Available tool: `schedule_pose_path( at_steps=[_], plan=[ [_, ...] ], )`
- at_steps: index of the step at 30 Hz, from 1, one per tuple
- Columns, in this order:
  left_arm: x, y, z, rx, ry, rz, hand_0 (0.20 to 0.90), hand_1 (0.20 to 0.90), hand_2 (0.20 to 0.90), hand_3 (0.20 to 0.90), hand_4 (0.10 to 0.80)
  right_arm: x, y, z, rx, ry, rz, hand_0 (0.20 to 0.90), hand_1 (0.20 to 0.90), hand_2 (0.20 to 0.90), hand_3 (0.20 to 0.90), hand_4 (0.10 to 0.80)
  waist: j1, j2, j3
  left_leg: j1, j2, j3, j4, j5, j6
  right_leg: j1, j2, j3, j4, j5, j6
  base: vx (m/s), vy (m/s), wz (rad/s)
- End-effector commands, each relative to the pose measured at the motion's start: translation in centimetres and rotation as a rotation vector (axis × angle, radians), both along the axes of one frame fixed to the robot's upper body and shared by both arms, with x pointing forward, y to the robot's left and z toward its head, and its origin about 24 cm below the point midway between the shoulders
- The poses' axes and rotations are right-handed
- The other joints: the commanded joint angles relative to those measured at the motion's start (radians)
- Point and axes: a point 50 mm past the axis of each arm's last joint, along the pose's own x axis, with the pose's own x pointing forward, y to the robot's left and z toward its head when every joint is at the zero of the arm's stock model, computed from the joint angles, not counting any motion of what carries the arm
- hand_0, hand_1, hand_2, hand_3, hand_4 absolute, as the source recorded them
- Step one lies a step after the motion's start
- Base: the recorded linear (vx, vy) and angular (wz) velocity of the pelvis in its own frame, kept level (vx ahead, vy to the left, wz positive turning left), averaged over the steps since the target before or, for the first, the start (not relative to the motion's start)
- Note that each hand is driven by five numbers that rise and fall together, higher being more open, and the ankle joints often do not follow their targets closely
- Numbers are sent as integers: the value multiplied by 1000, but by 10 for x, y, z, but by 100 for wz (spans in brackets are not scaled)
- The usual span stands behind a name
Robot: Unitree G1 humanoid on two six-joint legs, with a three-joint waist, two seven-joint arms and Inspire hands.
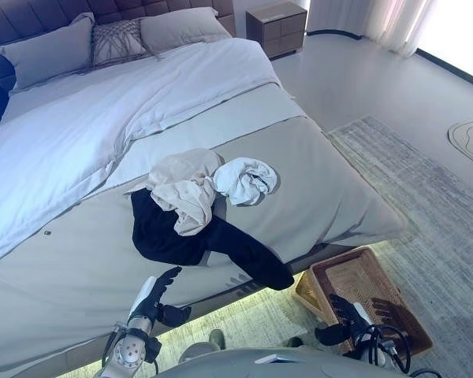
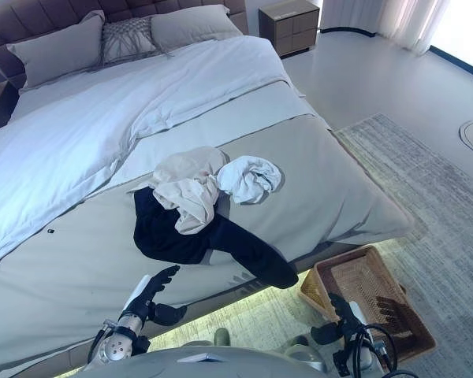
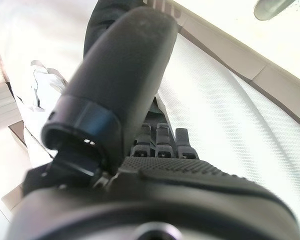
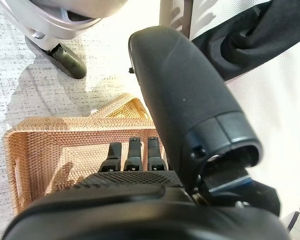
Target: Pick up the clothes from the bed and place them into the basket
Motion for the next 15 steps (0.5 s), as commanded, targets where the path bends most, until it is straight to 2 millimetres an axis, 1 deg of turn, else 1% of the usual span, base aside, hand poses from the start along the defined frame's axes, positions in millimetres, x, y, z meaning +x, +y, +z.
schedule_pose_path(
  at_steps=[1,12,15],
  plan=[
    [35,10,19,11,-135,15,900,900,900,900,800,34,8,9,-5,-101,47,900,900,900,900,800,-10,-48,2,4,-69,76,43,-116,63,-49,-47,58,121,-50,35,0,0,0],
    [34,9,18,2,-129,12,900,900,900,900,800,34,9,8,-10,-102,50,900,900,900,900,800,-8,-50,0,4,-68,75,41,-114,63,-48,-45,58,120,-49,34,0,0,0],
    [37,9,19,0,-129,12,900,900,900,900,800,39,10,13,-26,-154,75,900,900,900,900,800,-6,-51,2,2,-67,73,45,-114,63,-47,-46,58,120,-48,34,0,0,0]
  ],
)
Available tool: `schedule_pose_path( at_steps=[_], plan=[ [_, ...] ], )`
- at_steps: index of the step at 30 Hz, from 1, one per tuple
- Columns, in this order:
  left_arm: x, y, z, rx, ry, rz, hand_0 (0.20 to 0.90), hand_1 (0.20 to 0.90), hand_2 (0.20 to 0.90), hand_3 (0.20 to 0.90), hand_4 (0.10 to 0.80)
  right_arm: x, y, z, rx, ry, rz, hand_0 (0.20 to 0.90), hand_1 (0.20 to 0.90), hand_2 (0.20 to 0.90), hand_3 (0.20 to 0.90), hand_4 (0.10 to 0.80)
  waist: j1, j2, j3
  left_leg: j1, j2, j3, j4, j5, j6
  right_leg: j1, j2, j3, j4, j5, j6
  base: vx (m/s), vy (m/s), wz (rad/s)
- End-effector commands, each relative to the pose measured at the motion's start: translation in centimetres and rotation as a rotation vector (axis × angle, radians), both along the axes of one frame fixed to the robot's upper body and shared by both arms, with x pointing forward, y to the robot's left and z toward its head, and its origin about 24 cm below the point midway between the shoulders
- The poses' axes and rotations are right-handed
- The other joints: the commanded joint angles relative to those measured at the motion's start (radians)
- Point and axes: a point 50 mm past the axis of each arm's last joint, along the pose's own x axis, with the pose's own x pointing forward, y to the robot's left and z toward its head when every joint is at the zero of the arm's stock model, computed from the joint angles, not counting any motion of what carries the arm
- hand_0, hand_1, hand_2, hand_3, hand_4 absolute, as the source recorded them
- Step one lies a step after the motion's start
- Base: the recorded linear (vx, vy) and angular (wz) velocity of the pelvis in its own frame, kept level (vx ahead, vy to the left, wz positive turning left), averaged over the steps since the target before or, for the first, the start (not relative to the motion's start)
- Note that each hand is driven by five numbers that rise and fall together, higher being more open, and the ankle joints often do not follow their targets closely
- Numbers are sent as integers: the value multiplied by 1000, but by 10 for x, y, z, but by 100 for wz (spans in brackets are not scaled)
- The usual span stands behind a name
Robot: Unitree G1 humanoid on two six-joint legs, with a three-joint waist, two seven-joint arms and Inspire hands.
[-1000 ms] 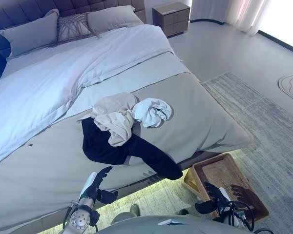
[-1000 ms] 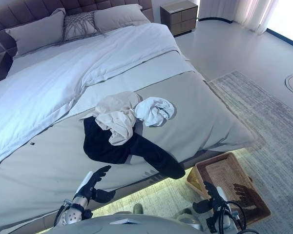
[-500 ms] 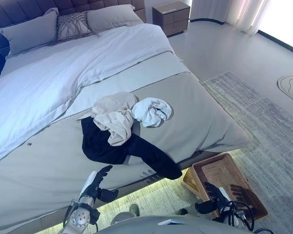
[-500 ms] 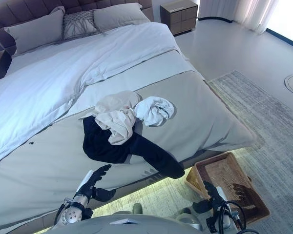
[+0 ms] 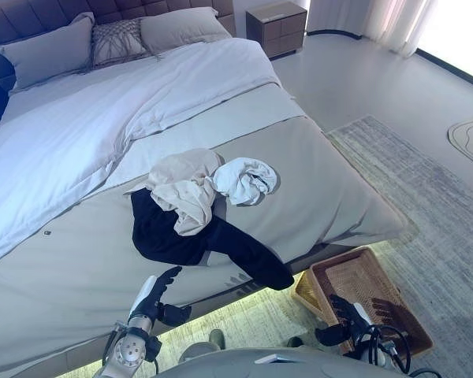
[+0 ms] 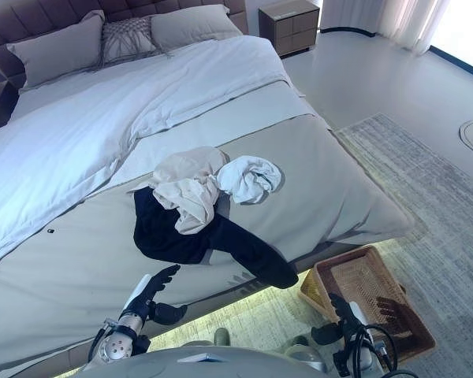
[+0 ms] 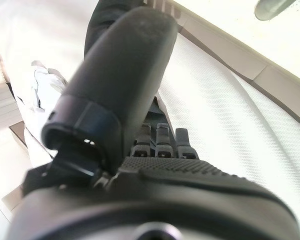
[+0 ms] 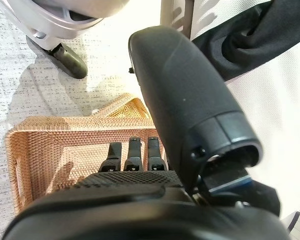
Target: Pick up the clothes from the bed and place them into the basket
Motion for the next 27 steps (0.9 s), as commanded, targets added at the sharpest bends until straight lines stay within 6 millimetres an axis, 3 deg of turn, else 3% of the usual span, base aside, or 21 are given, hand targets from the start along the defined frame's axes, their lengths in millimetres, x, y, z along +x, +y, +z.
schedule_pose_path(
  at_steps=[1,2,9,13,17,20,22,27],
  plan=[
    [37,9,20,2,-132,14,900,900,900,900,800,44,10,16,-11,-180,78,900,900,900,900,800,-5,-52,4,2,-68,71,47,-115,63,-47,-47,57,121,-48,34,0,0,0],
    [37,9,20,1,-131,13,900,900,900,900,800,45,10,17,-11,-193,83,900,900,900,900,800,-5,-52,4,2,-68,71,48,-115,63,-47,-47,57,121,-48,34,0,0,0],
    [45,12,27,8,-135,-23,900,900,900,900,800,122,17,78,-64,-553,218,900,900,900,900,800,19,-64,18,-17,-66,58,81,-126,67,-57,-54,53,129,-48,25,-18,-15,2],
    [49,8,31,4,-157,-96,900,900,900,900,800,160,13,140,-196,-828,316,900,900,900,900,800,27,-84,41,-99,-74,70,226,-162,59,-69,-61,60,150,-54,9,-7,15,11],
    [61,6,37,29,-147,-185,900,900,900,900,800,202,7,203,-284,-1017,323,900,900,900,900,800,47,-79,63,-97,-81,72,173,-147,95,-130,-85,56,255,-51,31,-3,143,40],
    [65,11,44,55,-162,-222,900,900,900,900,800,222,7,239,-323,-1094,317,900,900,900,900,800,54,-70,79,-93,-82,94,157,-146,123,-195,-91,63,438,-73,44,15,129,-9],
    [64,15,47,74,-173,-237,900,900,900,900,800,230,5,260,-365,-1131,305,900,900,900,900,800,56,-64,89,-103,-81,87,167,-152,126,-260,-98,75,526,-40,48,69,58,6],
    [87,15,61,79,-212,-262,900,900,900,900,800,256,6,298,-502,-1133,321,900,900,900,900,800,38,-67,125,-118,-89,32,213,-183,110,-305,-109,165,368,-7,47,59,-91,22]
  ],
)
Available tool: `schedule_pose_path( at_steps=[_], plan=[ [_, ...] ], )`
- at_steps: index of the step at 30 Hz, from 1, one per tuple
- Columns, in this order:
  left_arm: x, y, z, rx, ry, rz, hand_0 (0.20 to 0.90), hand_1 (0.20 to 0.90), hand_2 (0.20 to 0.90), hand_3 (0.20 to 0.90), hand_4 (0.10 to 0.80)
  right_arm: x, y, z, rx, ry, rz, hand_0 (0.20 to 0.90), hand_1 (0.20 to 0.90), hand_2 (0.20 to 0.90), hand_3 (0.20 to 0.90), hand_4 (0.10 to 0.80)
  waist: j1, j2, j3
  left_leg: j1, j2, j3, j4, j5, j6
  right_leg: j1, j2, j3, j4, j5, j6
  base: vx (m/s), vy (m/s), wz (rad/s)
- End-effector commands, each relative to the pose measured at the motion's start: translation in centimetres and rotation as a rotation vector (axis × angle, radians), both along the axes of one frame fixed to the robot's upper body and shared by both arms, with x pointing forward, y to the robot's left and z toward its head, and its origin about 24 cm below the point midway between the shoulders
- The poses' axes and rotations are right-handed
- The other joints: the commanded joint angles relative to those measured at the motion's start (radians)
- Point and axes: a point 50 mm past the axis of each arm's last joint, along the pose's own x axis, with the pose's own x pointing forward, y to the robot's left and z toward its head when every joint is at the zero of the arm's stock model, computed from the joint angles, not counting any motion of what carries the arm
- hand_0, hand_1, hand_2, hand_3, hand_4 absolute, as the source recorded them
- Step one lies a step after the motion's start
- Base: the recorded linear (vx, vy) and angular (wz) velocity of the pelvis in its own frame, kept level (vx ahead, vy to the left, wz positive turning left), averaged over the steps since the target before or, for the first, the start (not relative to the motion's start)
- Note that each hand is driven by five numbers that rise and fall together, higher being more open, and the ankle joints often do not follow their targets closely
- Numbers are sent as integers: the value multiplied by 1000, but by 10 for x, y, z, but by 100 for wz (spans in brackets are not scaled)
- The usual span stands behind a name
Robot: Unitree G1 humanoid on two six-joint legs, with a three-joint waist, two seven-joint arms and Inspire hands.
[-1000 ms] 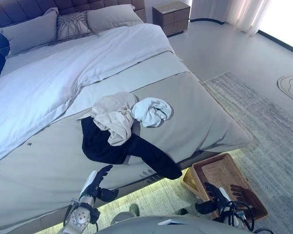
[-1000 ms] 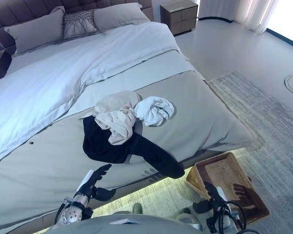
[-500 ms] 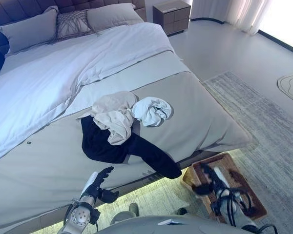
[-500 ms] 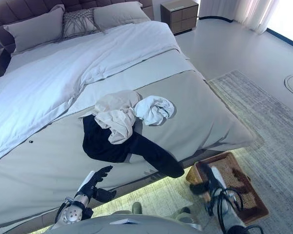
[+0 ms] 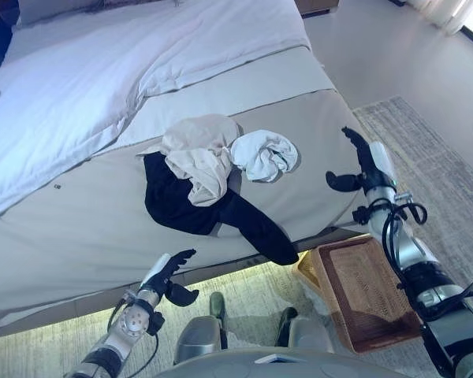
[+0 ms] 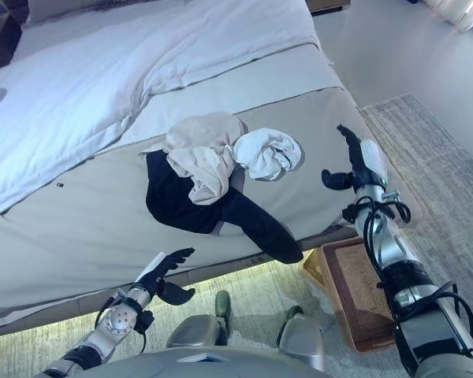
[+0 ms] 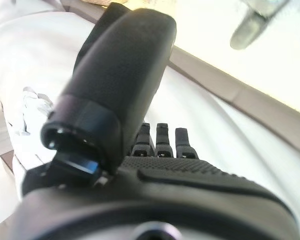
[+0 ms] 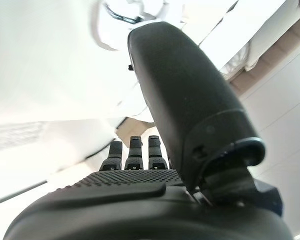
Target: Pick up the clothes from the bed and place them into the basket
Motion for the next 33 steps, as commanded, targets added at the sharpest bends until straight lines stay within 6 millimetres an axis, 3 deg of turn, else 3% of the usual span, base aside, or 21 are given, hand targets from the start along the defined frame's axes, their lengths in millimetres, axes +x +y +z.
schedule_pose_path(
  at_steps=[1,7,9,12,16,27,29,30,33],
  plan=[
    [30,3,28,10,-121,-70,900,900,900,900,800,31,2,76,-117,-172,-11,900,900,900,900,800,3,-23,-36,-31,-57,29,163,-188,22,-33,-3,105,-105,56,20,104,-175,65],
    [42,-5,31,30,-119,-84,900,900,900,900,800,44,-16,117,-169,-140,-87,900,900,900,900,800,42,-40,-17,-129,-46,2,279,-198,3,-27,3,53,-73,2,-18,40,-142,61],
    [44,-6,32,27,-128,-78,900,900,900,900,800,46,-18,122,-186,-140,-97,900,900,900,900,800,49,-38,-10,-141,-46,-8,286,-197,0,-36,2,42,-61,-4,-23,-2,-51,26],
    [47,-9,35,18,-163,-88,900,900,900,900,800,50,-27,145,-246,-144,-146,900,900,900,900,800,73,-19,27,-198,-47,-29,316,-191,-7,-97,-7,11,14,-31,-44,-47,-8,16],
    [49,-11,38,14,-195,-80,900,900,900,900,800,55,-31,161,-289,-144,-190,900,900,900,900,800,94,0,66,-247,-55,-45,344,-188,-6,-156,-22,-3,86,-56,-59,-44,6,20],
    [59,-29,61,-23,-379,-142,900,900,900,900,800,61,-39,184,-323,-104,-281,900,900,900,900,800,140,37,148,-400,-83,-53,478,-207,5,-287,-52,-30,247,-106,-97,-17,5,16],
    [63,-32,73,-20,-453,-166,900,900,900,900,800,60,-41,190,-315,-103,-291,900,900,900,900,800,145,45,166,-459,-88,-44,544,-227,13,-340,-59,-33,319,-130,-111,33,-10,10],
    [64,-32,77,-16,-481,-171,900,900,900,900,800,60,-41,191,-313,-100,-293,900,900,900,900,800,147,47,172,-473,-89,-45,583,-265,10,-357,-59,-22,366,-169,-105,79,-24,9],
    [68,-33,92,-26,-567,-171,900,900,900,900,800,59,-42,197,-313,-109,-312,900,900,900,900,800,152,55,186,-541,-92,-37,658,-284,17,-422,-64,-22,451,-195,-117,17,-22,5]
  ],
)
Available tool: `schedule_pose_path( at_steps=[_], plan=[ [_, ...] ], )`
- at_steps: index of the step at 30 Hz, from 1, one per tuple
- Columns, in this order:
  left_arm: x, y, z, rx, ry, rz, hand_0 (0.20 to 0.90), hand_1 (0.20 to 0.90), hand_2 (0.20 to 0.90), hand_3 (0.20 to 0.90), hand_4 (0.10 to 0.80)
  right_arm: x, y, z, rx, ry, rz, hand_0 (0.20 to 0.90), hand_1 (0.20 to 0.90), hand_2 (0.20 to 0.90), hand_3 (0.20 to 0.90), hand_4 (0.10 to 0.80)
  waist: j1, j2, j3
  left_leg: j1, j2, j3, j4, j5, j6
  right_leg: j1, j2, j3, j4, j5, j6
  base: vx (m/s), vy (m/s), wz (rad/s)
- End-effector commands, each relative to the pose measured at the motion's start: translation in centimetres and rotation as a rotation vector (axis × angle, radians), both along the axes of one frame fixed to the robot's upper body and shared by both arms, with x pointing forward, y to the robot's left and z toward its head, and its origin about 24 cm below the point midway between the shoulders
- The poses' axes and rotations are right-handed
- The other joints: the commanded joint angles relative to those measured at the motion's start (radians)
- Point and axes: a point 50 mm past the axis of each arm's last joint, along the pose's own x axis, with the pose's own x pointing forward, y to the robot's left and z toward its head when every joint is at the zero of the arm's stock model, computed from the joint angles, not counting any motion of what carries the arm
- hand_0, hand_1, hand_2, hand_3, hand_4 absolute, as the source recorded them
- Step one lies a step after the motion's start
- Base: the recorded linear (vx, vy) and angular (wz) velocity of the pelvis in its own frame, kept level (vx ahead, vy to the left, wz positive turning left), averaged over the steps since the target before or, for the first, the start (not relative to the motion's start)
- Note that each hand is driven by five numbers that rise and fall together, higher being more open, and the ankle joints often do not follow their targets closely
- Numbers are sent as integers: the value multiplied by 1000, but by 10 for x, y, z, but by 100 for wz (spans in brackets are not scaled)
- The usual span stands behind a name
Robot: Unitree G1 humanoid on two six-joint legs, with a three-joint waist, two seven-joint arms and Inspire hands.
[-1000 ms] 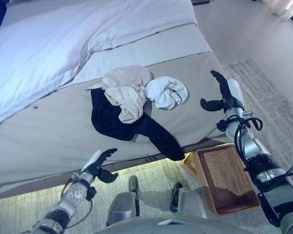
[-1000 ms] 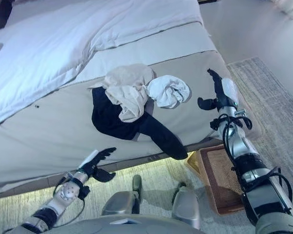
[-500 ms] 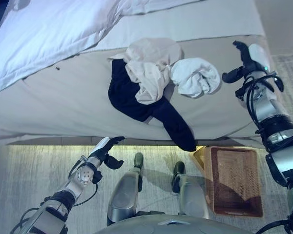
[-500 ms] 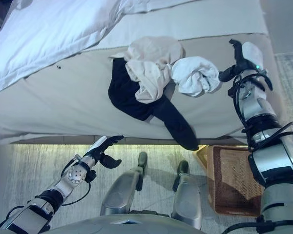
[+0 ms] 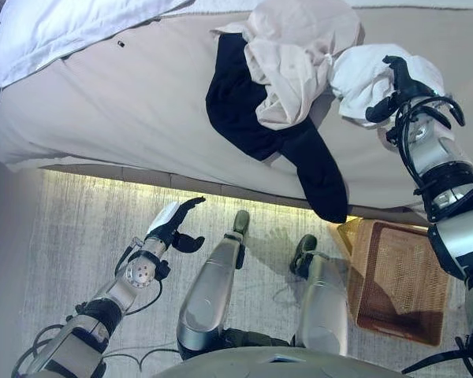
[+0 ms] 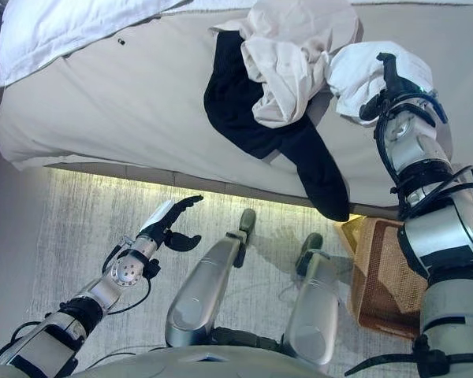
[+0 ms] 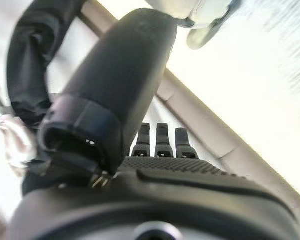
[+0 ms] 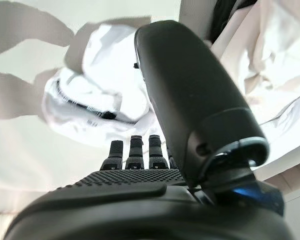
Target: Pick up the clothes from the bed and place them into the basket
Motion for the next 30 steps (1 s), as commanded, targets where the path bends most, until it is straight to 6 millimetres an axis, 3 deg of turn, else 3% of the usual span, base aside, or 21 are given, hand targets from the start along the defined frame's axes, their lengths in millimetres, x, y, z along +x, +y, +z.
schedule_pose_path(
  at_steps=[1,8,18,20,21,22,30],
  plan=[
    [1,-1,33,-61,-209,-33,900,900,900,900,800,-7,-10,68,-94,-174,-52,900,900,900,900,800,21,16,-41,-19,41,99,157,-190,27,-56,45,-56,159,-85,-68,-9,-15,6],
    [1,2,52,-90,-296,-33,900,900,900,900,800,-14,-22,91,-65,-251,-132,900,900,900,900,800,35,37,-28,-184,35,95,316,-222,42,-211,48,-41,304,-122,-83,-23,-41,7],
    [-9,4,60,-98,-374,-50,900,900,900,900,800,-30,-38,134,-294,-246,-286,900,900,900,900,800,40,52,-28,-415,50,89,523,-247,51,-420,60,-22,472,-153,-96,-16,-46,4],
    [-10,6,64,-86,-383,-61,900,900,900,900,800,-32,-41,137,-304,-242,-293,867,867,867,862,762,41,48,-28,-436,52,87,548,-251,52,-441,56,-25,496,-157,-96,-7,-52,2],
    [-10,5,64,-83,-386,-62,900,900,900,900,800,-33,-41,138,-296,-253,-294,773,773,773,752,652,41,47,-28,-444,51,85,557,-252,50,-447,54,-25,504,-158,-94,-5,-45,4],
    [-10,6,65,-80,-388,-60,900,900,900,900,800,-34,-41,140,-284,-272,-292,300,300,300,200,100,41,46,-28,-451,52,84,570,-255,49,-452,51,-27,512,-160,-94,-3,-46,7],
    [-18,12,62,-65,-377,-73,900,900,900,900,800,-36,-47,136,-225,-289,-247,300,300,300,200,100,38,30,-28,-395,63,83,572,-261,41,-390,53,-41,496,-157,-88,11,-19,4]
  ],
)
